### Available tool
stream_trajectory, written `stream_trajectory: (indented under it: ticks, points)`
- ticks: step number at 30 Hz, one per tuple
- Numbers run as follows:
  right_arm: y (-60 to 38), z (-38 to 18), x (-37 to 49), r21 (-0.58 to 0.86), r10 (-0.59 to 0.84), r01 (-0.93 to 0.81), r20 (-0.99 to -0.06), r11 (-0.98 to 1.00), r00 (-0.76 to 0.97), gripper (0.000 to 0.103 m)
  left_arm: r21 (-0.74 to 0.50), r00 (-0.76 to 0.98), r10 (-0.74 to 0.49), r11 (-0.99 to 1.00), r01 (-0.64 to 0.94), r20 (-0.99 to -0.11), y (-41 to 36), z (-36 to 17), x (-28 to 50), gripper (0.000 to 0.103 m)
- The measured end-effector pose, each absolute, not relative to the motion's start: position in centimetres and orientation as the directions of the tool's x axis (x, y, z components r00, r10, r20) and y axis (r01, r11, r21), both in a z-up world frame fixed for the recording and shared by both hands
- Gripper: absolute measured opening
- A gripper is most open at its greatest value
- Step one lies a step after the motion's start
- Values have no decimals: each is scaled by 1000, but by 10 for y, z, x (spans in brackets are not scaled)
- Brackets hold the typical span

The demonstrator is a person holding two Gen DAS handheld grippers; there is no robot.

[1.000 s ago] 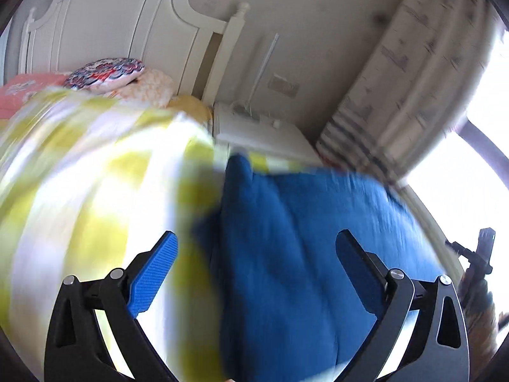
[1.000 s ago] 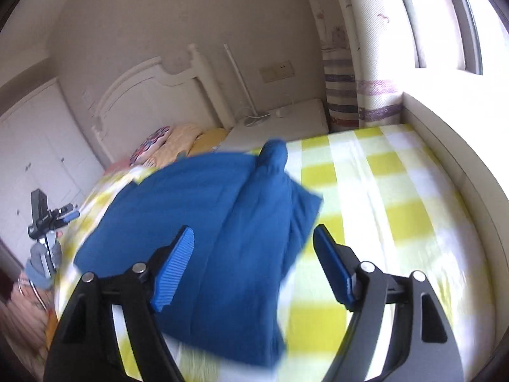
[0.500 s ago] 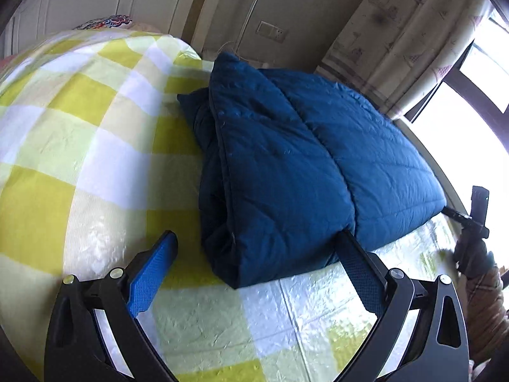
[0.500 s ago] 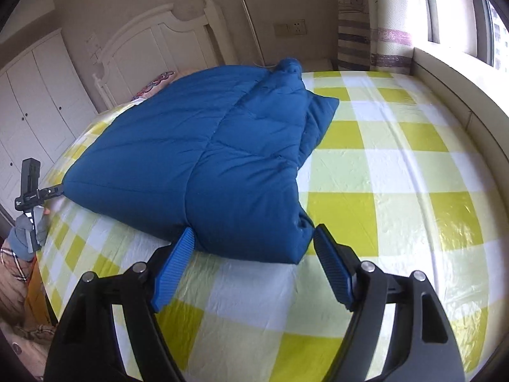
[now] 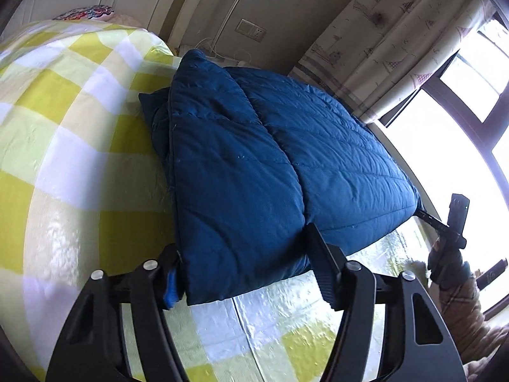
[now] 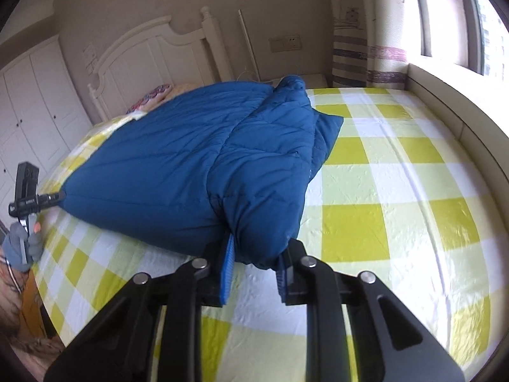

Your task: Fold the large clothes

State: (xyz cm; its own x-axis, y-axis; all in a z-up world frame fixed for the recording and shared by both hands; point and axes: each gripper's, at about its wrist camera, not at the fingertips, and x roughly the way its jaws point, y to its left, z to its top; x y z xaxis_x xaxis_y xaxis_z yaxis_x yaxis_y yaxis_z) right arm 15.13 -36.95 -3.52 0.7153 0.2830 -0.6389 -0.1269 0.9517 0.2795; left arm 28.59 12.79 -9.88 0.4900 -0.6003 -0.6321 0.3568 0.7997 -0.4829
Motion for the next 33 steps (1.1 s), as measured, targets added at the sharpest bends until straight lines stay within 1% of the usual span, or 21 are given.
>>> stream_trajectory:
  ticks: [2, 4, 9, 12, 15, 17, 18, 19, 20, 21, 23, 25, 26, 27, 28, 29, 30, 31, 32, 33]
  points:
    - [-369, -30, 139, 303, 297, -126, -627, 945, 720, 20, -496, 489, -609, 793, 354, -625, 136, -94, 276, 53]
    - [-365, -24, 116, 297, 311, -151, -623, 943, 718, 20, -489, 489, -607, 795, 360, -627, 143, -90, 259, 53]
    - [-345, -18, 42, 265, 333, -209, -627, 941, 704, 20, -473, 490, -603, 798, 374, -630, 157, -91, 186, 53]
    - [-341, -20, 4, 285, 346, -208, -617, 936, 707, 20, -460, 502, -597, 802, 380, -626, 159, -93, 145, 53]
    - [-339, -27, -31, 315, 357, -198, -604, 928, 712, 20, -480, 522, -602, 798, 366, -604, 165, -100, 106, 53]
    - [-339, -30, -45, 331, 368, -200, -595, 922, 714, 21, -486, 533, -603, 796, 360, -593, 169, -105, 94, 54]
    - [-338, -33, -52, 331, 370, -202, -595, 922, 713, 23, -498, 538, -608, 792, 354, -584, 173, -108, 90, 56]
    - [-337, -34, -55, 330, 367, -198, -600, 923, 711, 26, -505, 541, -611, 789, 351, -579, 175, -109, 90, 58]
    - [-338, -35, -57, 329, 362, -190, -612, 925, 704, 37, -513, 546, -609, 789, 339, -576, 179, -109, 90, 67]
    - [-341, -35, -58, 331, 355, -176, -625, 927, 695, 50, -516, 553, -597, 796, 317, -582, 183, -107, 90, 79]
    - [-351, -28, -67, 333, 328, -139, -626, 933, 707, 56, -482, 604, -546, 828, 286, -580, 195, -97, 81, 88]
    - [-364, -7, -80, 286, 242, -79, -595, 955, 766, 57, -409, 683, -465, 875, 259, -562, 205, -76, 68, 94]
    - [-366, 9, -86, 247, 191, -55, -567, 967, 801, 58, -364, 722, -421, 898, 246, -550, 205, -63, 63, 94]
    - [-364, 21, -88, 223, 169, -52, -545, 973, 821, 58, -302, 766, -374, 921, 244, -523, 199, -43, 60, 94]
    - [-359, 35, -88, 197, 153, -57, -515, 979, 843, 58, -266, 791, -356, 931, 251, -498, 192, -28, 60, 95]
    - [-347, 52, -85, 167, 145, -74, -469, 983, 871, 62, -226, 818, -340, 938, 262, -465, 179, -12, 60, 95]
    - [-336, 63, -81, 150, 150, -94, -433, 984, 889, 73, -193, 840, -330, 943, 271, -430, 164, 1, 63, 95]
    - [-323, 73, -74, 131, 164, -121, -398, 984, 902, 78, -175, 855, -329, 943, 281, -402, 150, 10, 68, 95]
    - [-306, 81, -67, 108, 183, -153, -369, 982, 911, 84, -158, 866, -336, 942, 298, -369, 130, 19, 76, 99]
    - [-286, 88, -53, 73, 203, -190, -350, 979, 914, 85, -147, 867, -343, 939, 310, -360, 114, 26, 85, 99]
